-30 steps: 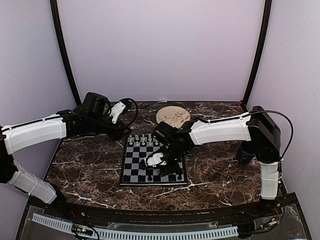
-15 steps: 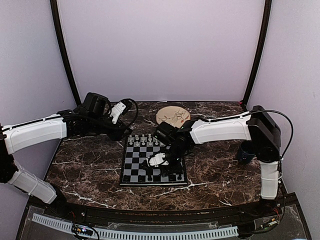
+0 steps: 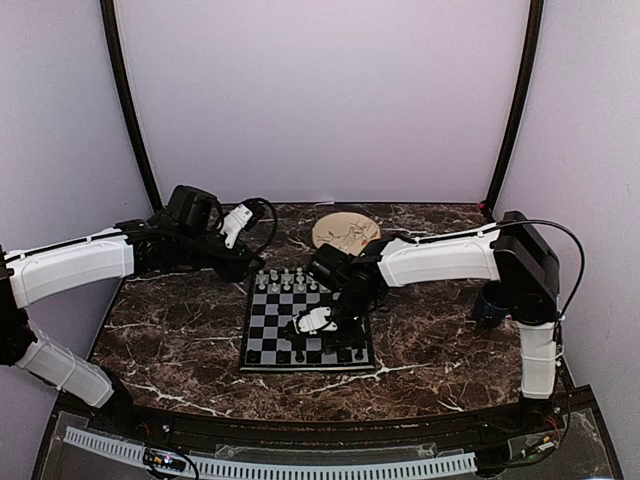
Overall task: Set up the chess pieces on the board
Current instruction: Pick up the bishop from the chessboard, then pass from the right arm to the left, then place the bishop on c8.
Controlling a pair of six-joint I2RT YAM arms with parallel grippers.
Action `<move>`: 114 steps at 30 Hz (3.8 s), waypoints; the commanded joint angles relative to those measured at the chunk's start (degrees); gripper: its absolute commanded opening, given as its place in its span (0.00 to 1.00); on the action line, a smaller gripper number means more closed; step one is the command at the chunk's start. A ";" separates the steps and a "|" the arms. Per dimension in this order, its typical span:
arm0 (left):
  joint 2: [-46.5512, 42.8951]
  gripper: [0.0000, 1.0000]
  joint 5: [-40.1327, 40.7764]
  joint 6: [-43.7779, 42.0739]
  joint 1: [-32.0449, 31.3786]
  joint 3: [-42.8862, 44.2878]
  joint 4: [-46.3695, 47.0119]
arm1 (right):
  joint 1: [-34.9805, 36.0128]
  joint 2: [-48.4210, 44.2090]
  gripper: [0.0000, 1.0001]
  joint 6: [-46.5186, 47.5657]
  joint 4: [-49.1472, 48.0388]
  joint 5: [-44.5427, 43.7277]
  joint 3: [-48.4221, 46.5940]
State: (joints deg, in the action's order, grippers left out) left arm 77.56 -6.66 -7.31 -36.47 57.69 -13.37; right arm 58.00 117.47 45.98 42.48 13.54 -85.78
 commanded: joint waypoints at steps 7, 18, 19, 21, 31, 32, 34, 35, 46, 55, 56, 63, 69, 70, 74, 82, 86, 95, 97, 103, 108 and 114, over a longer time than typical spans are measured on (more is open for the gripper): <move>-0.48 0.48 -1.21 -0.25 0.35 -0.04 0.08 | -0.56 2.54 0.15 -1.87 3.40 1.31 -2.29; -1.58 0.48 -3.46 1.86 0.35 -0.81 2.72 | -7.96 -5.30 0.11 -12.40 -0.37 13.99 -4.34; -1.76 0.48 -4.32 2.58 0.35 -1.02 3.44 | -9.08 -5.87 0.11 -13.74 -1.04 16.14 -4.49; -1.97 0.48 -6.46 4.81 0.35 -1.22 5.13 | -10.93 -6.43 0.11 -16.21 -1.70 19.32 -5.23; -2.59 0.45 -21.98 33.66 0.07 -10.55 30.90 | -15.45 -7.89 0.12 -22.70 -4.06 28.09 -6.75; -1.81 0.44 -23.08 35.71 -0.23 -11.26 33.14 | -15.46 -8.02 0.12 -22.95 -4.27 28.53 -6.73; -0.06 0.44 -24.61 37.96 -1.06 -11.76 36.10 | -15.46 -8.15 0.12 -23.33 -4.41 29.11 -6.66; 0.84 0.44 -25.08 38.39 -1.61 -11.66 36.65 | -15.46 -8.20 0.12 -23.44 -4.49 29.27 -6.65; 8.69 0.39 -28.89 39.69 -4.72 -9.36 39.55 | -15.46 -8.86 0.13 -23.74 -4.62 30.44 -5.92; 11.76 0.35 -30.59 40.59 -5.52 -8.71 41.10 | -15.46 -9.79 0.13 -23.59 -4.82 30.67 -5.22; 11.88 0.34 -30.72 40.65 -5.55 -8.67 41.26 | -15.46 -9.85 0.13 -23.58 -4.80 30.73 -5.09; 12.90 0.28 -31.10 41.00 -5.72 -8.47 42.46 | -15.50 -10.19 0.13 -23.41 -5.01 30.49 -4.22; 14.04 0.24 -32.04 41.71 -5.81 -8.10 43.35 | -15.50 -10.24 0.14 -23.37 -4.95 30.58 -4.05; 14.15 0.23 -32.08 41.89 -5.81 -8.06 43.59 | -15.46 -10.22 0.14 -23.39 -4.95 30.46 -3.98; 14.51 0.21 -32.18 42.06 -5.89 -7.97 44.04 | -15.46 -10.28 0.14 -23.41 -5.04 30.49 -3.79; 15.50 0.20 -32.57 42.47 -6.24 -7.64 44.29 | -15.52 -10.15 0.14 -23.64 -5.17 30.72 -4.02; 15.73 0.20 -32.55 42.40 -6.49 -7.52 44.31 | -15.46 -10.06 0.14 -23.72 -5.22 30.72 -4.08; 14.97 0.16 -31.91 41.49 -6.51 -7.68 43.88 | -15.46 -10.36 0.19 -23.65 -5.20 30.14 -3.62; 14.28 0.16 -31.57 40.12 -6.51 -7.28 42.35 | -15.73 -10.92 0.24 -23.36 -4.64 30.54 -3.47; 11.97 0.14 -26.75 31.46 -6.51 -2.36 28.45 | -19.94 -16.35 0.38 -21.52 -4.00 32.95 0.19; 10.80 0.14 -24.19 22.93 -6.51 3.04 15.09 | -25.67 -20.62 0.41 -18.81 0.02 34.69 2.47; 10.72 0.14 -21.80 14.70 -7.91 6.50 2.11 | -31.85 -27.57 0.42 -20.53 -6.92 32.52 13.69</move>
State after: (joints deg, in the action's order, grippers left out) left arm 90.08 -30.83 15.53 -42.81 61.98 1.26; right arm 28.51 93.12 25.65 39.09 46.70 -77.82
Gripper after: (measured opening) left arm 0.139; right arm 0.416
